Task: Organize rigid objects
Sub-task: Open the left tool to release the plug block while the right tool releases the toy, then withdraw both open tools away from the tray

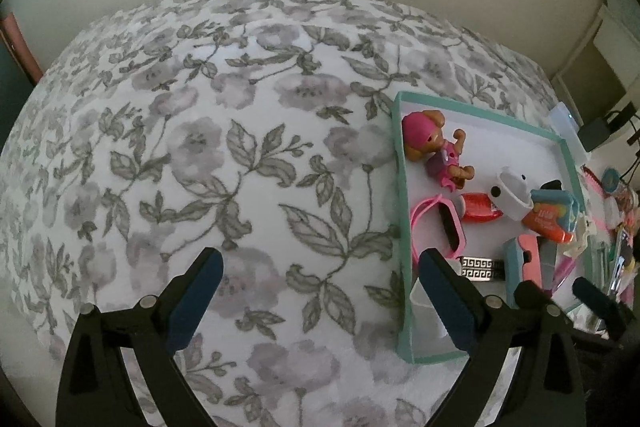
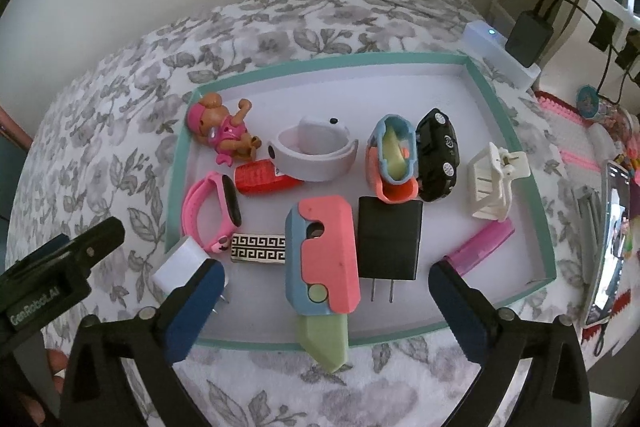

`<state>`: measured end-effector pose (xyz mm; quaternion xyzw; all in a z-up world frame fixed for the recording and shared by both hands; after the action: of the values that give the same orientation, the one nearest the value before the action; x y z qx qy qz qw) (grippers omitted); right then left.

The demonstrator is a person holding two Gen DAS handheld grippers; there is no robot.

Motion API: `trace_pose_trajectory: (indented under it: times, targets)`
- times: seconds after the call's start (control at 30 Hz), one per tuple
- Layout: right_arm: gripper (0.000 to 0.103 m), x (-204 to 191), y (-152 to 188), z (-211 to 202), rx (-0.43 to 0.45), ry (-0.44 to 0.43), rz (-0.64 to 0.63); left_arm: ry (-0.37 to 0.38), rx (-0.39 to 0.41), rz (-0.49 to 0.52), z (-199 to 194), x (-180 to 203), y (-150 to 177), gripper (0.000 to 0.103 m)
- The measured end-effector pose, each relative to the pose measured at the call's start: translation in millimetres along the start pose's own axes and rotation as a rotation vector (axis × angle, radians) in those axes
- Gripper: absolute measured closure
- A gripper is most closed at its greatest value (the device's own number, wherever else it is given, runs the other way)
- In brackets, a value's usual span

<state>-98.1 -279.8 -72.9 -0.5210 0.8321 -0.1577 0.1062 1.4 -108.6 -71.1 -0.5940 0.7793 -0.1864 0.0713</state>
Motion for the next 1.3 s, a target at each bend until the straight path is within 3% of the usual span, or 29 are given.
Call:
trace_pose_trajectory:
  times: [0.83,1.3]
  targets:
    - [0.0,4,3,-37,0.111,0.03,0.045,-0.095,0.122,0.095,-32,1,10,0.005]
    - [0.0,4,5,-46,0.134,0.033,0.041,-0.105,0.139,0.057,-38,-3,10,0.005]
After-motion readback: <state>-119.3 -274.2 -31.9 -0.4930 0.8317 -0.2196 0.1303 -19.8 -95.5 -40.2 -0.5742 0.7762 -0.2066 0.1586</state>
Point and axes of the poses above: each gripper's, at about its wrist camera, not at the fingertips, and z roughly the way its jaws point, x to its right, y to its underside, the point moved 3 cm from there along z, roughly the way its jaws point, and after that the axes turned 8 degrees about -z, right-handed, at the moved point
